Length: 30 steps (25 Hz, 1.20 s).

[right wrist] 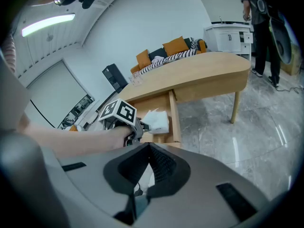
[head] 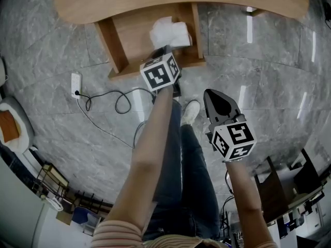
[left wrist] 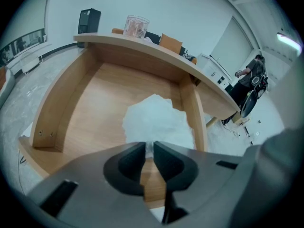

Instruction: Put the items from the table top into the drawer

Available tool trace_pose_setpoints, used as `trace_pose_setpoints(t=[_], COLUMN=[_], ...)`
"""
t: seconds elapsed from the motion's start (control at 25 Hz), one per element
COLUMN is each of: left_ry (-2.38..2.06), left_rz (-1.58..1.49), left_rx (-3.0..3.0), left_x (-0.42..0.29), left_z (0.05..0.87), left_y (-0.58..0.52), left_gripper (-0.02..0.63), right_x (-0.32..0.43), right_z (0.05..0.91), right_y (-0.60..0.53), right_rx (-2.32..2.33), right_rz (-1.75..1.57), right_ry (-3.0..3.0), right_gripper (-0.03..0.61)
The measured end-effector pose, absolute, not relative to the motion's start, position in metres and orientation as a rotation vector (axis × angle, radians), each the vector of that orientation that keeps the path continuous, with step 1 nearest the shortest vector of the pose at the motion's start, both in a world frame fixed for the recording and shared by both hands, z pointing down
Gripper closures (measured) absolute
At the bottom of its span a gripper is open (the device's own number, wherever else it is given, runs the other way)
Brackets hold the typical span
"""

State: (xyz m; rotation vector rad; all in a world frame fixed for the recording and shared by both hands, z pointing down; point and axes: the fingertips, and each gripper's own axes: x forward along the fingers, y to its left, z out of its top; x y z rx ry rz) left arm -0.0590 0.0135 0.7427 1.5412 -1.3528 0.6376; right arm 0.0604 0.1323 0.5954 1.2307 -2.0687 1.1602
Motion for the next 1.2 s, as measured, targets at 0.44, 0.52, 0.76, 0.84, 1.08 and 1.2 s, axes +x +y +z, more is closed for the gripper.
trace_pose_setpoints(t=[0.44,0.52,0.76,0.84,1.08,1.2], left_ry=[-1.334,-1.336,-1.333,-1.333,-1.347,-1.363], left_rz=[0.671,0.648,0.566,0.547,0.518,0.471], left_rx=[1.524,1.528,1.533,1.547,1.632,1.686], left_x=[-0.062,-0.063,-0.064,-0.065,-0.072,-0.078], left_z=[0.736,0.730,0.691,0.676,0.618,0.582], left_y=[0.015,0.017,0.037,0.043,0.058,0.062], left_gripper=[0.499,0.499,0.494,0.494,0.495,0.516], right_x=[0.061,0.060,0.059,0.061,0.063,0.061], right_z=[0.589,0.585,0.558,0.549,0.512,0.487], right_y=[0.132,0.131,0.130,0.128,0.123,0.121], right_rx=[1.243,1.247,1.264,1.275,1.311,1.327], right_rz=[1.149,1.139,1.107,1.089,1.059,1.040], right_ry=[-2.068,-2.074,-2.103,-2.117,-2.166,-2.212], right_gripper=[0.571,0.571,0.571,0.571,0.571,0.571])
